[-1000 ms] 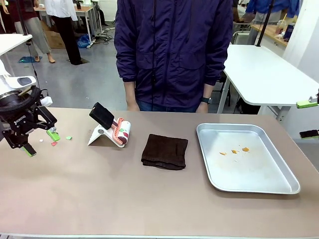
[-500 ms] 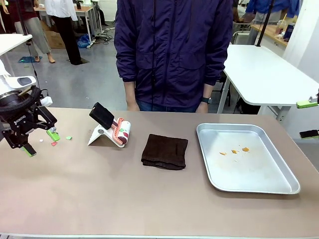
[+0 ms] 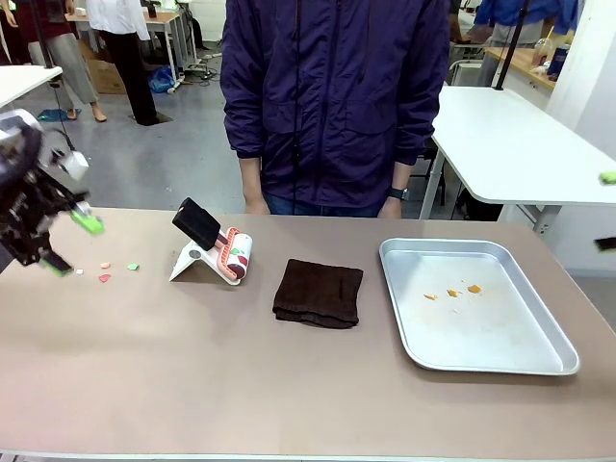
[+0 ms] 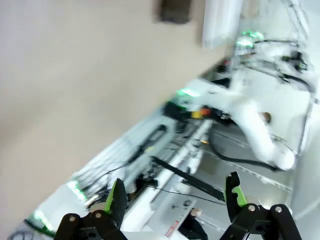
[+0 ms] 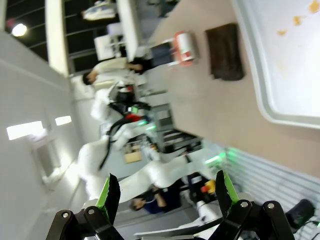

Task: Clean the surface of the table.
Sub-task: Hold the Lint Roller with your left hand and the towel with your right hand.

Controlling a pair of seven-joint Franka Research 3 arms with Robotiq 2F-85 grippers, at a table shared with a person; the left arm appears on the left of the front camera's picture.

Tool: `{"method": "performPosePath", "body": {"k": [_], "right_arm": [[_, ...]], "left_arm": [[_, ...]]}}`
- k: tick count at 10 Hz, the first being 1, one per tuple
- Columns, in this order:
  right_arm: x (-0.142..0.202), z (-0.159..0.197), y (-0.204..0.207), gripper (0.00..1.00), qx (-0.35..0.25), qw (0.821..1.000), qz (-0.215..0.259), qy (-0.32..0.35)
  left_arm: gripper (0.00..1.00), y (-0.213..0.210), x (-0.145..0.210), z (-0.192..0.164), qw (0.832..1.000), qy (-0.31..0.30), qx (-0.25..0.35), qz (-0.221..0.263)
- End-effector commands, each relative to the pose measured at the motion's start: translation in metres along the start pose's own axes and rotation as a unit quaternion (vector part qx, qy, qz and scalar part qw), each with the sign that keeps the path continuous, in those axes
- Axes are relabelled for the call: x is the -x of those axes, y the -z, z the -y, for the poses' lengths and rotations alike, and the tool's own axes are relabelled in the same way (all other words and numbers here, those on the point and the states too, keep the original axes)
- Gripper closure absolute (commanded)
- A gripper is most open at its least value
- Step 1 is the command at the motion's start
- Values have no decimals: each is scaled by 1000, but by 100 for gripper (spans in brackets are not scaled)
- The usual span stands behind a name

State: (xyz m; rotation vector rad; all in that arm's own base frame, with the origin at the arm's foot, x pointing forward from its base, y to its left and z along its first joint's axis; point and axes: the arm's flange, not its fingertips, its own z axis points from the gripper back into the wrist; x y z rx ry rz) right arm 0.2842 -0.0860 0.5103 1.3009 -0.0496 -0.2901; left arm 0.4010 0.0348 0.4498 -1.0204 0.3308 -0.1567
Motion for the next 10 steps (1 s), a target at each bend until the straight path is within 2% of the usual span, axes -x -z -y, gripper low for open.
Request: {"method": "performPosePath", "body": {"k": [1, 2, 3, 5, 6, 10], "right_arm": [[-5, -24, -24, 0, -57, 998, 5, 24], [-5, -29, -32, 0, -72, 997, -12, 18], [-9, -28, -42, 0, -87, 996, -23, 24], [-20, -16, -55, 0, -101, 994, -12, 29], [-25, -9, -55, 0, -91, 995, 7, 31], [-37, 26, -64, 0, -89, 996, 14, 4]], "left_arm": [[0, -20, 13, 3, 991, 66, 115, -4], [0, -30, 18, 1, 982, 94, 156, -41], [0, -46, 25, -6, 980, 97, 173, -11], [0, -85, 44, -35, 973, 101, 205, 44], [0, -94, 48, -48, 972, 99, 204, 58], [0, -112, 48, -92, 969, 76, 213, 100]]}}
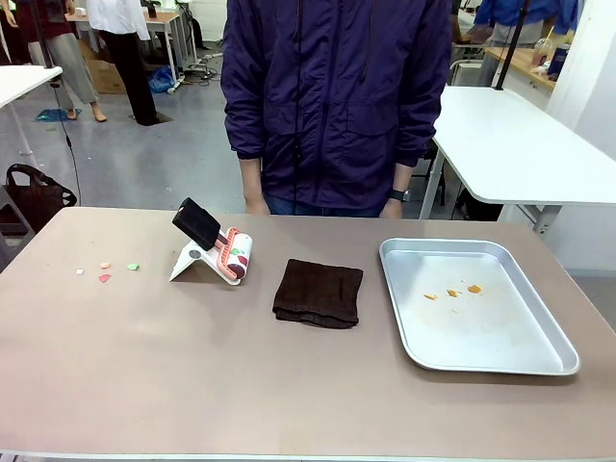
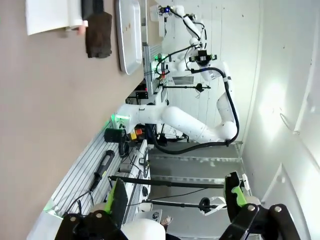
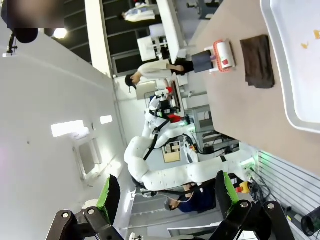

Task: Clean the surface of the table.
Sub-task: Hold the Lint Roller with your left hand and the towel with your right hand.

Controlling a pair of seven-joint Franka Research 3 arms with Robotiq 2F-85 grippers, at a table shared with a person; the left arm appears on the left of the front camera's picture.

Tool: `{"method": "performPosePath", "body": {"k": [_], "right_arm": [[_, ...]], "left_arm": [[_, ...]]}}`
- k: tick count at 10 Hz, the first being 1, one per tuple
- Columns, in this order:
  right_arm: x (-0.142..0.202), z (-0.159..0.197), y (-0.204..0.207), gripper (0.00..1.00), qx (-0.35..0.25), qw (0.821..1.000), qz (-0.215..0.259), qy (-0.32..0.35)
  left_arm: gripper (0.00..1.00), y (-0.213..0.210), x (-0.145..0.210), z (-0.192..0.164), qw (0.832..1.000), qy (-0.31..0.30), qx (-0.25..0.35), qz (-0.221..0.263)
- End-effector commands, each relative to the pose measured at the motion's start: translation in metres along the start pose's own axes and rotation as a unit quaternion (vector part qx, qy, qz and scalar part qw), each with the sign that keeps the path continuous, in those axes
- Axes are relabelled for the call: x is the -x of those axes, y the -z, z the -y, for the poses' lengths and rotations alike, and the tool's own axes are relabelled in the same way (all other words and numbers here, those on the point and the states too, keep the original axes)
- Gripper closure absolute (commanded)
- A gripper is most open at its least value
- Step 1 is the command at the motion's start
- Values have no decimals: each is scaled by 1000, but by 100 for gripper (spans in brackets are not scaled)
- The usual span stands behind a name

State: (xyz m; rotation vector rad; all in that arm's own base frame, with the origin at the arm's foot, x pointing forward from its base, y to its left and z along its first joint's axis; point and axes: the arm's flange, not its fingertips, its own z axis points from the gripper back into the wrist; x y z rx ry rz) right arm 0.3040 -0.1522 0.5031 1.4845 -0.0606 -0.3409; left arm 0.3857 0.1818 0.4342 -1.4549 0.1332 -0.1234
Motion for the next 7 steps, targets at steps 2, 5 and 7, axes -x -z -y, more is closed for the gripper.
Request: {"method": "performPosePath", "body": {"k": [2, 5, 7], "right_arm": [[2, 3, -21, 0, 7, 999, 32, -30], [3, -4, -1, 0, 6, 1000, 20, -13], [16, -34, 51, 0, 35, 998, 1, -57]], "left_arm": [[0, 0, 0, 0, 1000, 0, 0, 0], [0, -5, -3, -8, 1000, -6, 5, 7], [0, 43, -23, 40, 998, 38, -44, 2]]}}
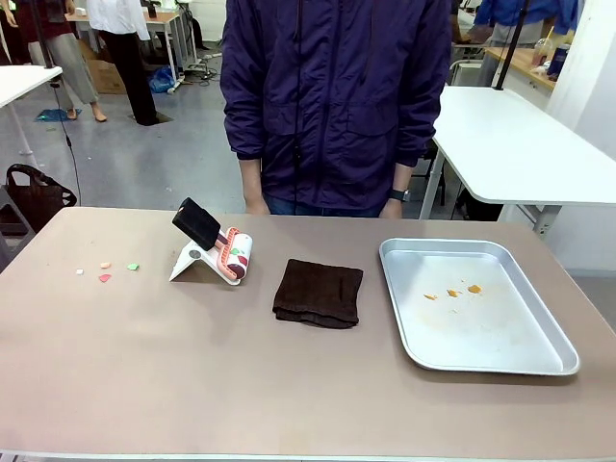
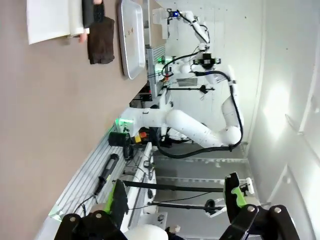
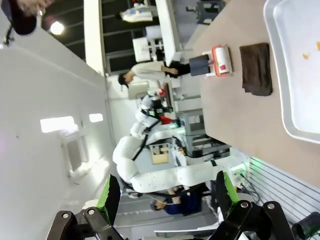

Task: Clean the surface of the table.
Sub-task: Hold the Lint Roller with your left hand and the towel with your right hand.

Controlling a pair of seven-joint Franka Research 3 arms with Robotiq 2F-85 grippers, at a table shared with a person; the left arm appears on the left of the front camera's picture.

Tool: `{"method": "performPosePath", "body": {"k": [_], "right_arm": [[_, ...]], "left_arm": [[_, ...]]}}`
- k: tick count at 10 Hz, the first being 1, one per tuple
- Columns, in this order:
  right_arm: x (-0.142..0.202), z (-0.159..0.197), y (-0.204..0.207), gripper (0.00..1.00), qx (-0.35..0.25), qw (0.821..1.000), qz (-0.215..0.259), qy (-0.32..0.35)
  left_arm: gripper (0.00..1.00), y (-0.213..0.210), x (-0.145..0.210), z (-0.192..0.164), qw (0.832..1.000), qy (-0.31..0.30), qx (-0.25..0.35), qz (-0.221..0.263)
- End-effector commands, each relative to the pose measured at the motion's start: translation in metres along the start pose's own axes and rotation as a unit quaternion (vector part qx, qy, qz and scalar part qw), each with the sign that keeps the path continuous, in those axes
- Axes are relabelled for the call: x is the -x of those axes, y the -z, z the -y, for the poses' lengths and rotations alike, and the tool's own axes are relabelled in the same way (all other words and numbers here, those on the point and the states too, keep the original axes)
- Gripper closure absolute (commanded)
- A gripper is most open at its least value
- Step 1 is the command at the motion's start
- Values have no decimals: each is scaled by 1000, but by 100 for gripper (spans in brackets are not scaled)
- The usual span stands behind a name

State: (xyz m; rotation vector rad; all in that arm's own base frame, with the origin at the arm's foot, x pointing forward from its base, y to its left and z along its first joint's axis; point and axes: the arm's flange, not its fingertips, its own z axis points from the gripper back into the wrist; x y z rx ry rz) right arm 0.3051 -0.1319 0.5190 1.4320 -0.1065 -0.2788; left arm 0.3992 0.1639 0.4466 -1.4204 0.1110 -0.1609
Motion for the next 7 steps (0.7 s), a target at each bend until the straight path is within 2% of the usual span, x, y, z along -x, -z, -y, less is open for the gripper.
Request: {"method": "performPosePath", "body": {"k": [1, 3, 4, 5, 7], "right_arm": [[13, -33, 59, 0, 43, 998, 1, -36], [28, -49, 124, 0, 106, 992, -14, -66], [41, -52, 164, 0, 138, 986, -43, -84], [55, -48, 200, 0, 183, 977, -28, -108], [82, -28, 259, 0, 271, 946, -39, -171]], "left_arm": [[0, 50, -20, 46, 998, 32, -46, -3], [0, 100, -43, 72, 991, 44, -123, 7], [0, 131, -53, 80, 983, 51, -176, 15], [0, 156, -58, 85, 973, 55, -223, 13], [0, 191, -72, 86, 949, 50, -310, 17]]}}
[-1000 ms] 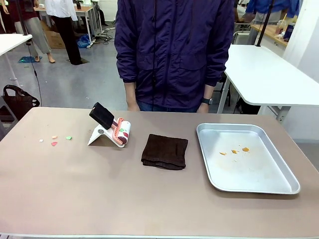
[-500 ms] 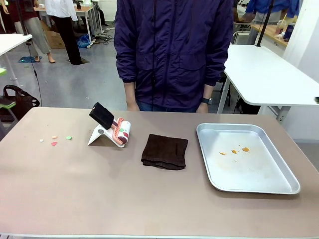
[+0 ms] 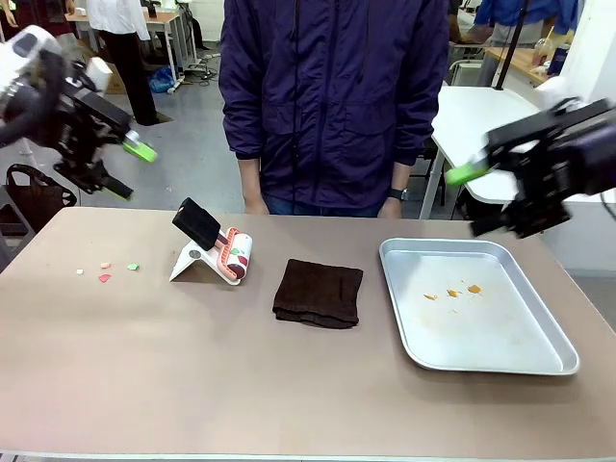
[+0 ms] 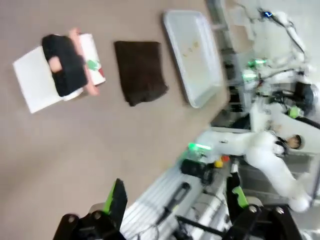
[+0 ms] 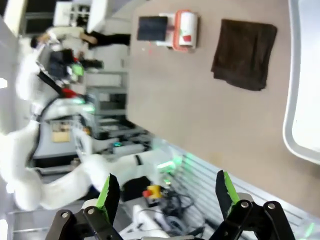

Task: Clean the surface of the table.
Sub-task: Hold the Lint Roller with your left hand and the towel with your right hand.

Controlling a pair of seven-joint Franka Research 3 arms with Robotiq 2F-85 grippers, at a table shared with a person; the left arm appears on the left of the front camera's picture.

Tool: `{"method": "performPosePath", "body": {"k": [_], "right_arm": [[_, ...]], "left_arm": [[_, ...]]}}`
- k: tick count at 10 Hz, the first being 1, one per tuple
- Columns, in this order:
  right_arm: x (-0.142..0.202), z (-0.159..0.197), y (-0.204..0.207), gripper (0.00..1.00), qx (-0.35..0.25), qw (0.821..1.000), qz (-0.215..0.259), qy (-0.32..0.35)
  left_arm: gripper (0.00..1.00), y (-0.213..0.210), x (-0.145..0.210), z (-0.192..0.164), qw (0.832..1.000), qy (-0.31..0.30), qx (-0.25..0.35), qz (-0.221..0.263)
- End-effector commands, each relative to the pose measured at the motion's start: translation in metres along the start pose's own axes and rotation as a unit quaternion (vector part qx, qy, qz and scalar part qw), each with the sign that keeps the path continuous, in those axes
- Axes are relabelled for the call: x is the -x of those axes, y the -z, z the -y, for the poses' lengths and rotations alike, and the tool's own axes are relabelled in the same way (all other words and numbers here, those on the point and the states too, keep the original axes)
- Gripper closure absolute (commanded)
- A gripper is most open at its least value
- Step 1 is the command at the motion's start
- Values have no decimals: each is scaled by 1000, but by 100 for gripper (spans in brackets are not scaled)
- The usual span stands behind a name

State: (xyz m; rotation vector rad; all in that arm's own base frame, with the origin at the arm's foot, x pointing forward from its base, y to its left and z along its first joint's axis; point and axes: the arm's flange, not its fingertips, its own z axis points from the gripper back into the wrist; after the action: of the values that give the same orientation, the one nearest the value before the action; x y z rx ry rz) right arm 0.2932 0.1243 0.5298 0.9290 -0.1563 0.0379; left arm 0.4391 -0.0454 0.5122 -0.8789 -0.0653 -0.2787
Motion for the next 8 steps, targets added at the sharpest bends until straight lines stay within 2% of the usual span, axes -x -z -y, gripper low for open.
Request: {"method": "performPosePath", "body": {"k": [1, 3, 4, 5, 6, 7, 8], "right_arm": [[11, -2, 42, 0, 73, 997, 20, -34], [11, 3, 67, 0, 106, 993, 43, -36], [7, 6, 62, 0, 89, 994, 68, -7], [2, 11, 28, 0, 74, 994, 76, 36], [1, -14, 62, 0, 96, 994, 38, -43], [1, -14, 62, 0, 96, 994, 38, -43], [-9, -4, 49, 0, 94, 994, 58, -12]], "left_arm": [[0, 16, -1, -2, 998, -32, -52, -22], [0, 40, -10, -11, 995, -43, -85, -26], [0, 45, -11, -16, 994, -50, -99, -4], [0, 34, -9, -5, 997, -25, -72, -18], [0, 34, -9, -5, 997, -25, -72, -18], [0, 34, -9, -5, 997, -25, -72, -18], [0, 42, -12, -13, 996, -33, -80, -16]]}}
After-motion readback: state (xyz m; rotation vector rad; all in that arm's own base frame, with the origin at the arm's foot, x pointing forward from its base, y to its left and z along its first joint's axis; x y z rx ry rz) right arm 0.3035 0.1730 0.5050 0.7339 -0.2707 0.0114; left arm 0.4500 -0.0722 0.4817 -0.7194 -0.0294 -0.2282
